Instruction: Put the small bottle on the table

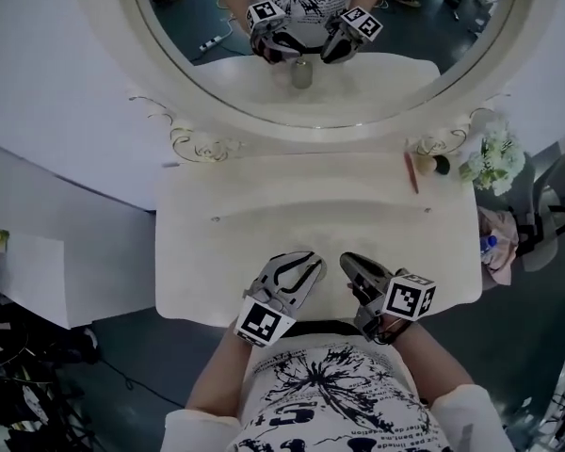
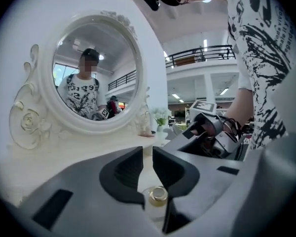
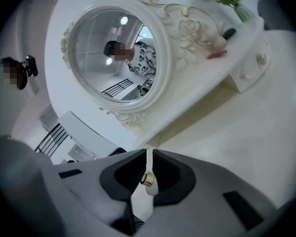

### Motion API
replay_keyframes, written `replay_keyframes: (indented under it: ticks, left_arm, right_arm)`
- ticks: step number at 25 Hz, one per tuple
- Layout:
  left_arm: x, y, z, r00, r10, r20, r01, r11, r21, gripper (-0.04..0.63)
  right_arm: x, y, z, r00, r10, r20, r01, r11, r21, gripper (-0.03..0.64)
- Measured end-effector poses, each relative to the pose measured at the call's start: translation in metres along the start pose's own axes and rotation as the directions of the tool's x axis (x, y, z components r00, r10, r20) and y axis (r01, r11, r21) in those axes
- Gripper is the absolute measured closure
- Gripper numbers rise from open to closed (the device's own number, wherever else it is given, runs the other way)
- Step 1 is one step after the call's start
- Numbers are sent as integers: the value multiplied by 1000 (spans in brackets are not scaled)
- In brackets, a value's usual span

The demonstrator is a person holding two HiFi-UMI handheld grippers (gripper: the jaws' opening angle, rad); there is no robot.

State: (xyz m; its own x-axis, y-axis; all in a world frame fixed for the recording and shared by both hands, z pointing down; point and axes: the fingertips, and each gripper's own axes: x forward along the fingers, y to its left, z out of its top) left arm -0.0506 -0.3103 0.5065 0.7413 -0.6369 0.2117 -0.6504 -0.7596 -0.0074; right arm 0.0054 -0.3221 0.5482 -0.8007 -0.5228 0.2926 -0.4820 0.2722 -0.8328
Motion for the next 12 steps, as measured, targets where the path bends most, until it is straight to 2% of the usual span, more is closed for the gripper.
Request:
replay_keyframes:
  ticks: [3, 5, 9, 12]
  left_arm:
    - [-8, 1, 11, 999, 52, -2, -52, 997, -53, 554]
    - [-15, -1, 23, 998, 64, 10, -63, 994, -90, 566]
    - [-29, -5, 40, 994, 106, 5, -106, 994, -35, 575]
    - [-38, -7, 51, 990, 140, 8, -140, 990, -20, 575]
  right_arm:
    - [-13, 18, 10, 1000, 1, 16, 2, 985, -172, 580]
    - [-22, 31, 16, 1000, 1, 31, 8, 958, -288, 589]
    - [-38, 55, 24, 997, -1, 79, 39, 873, -486, 598]
    - [-47, 72, 29, 994, 2, 109, 65, 793, -605, 598]
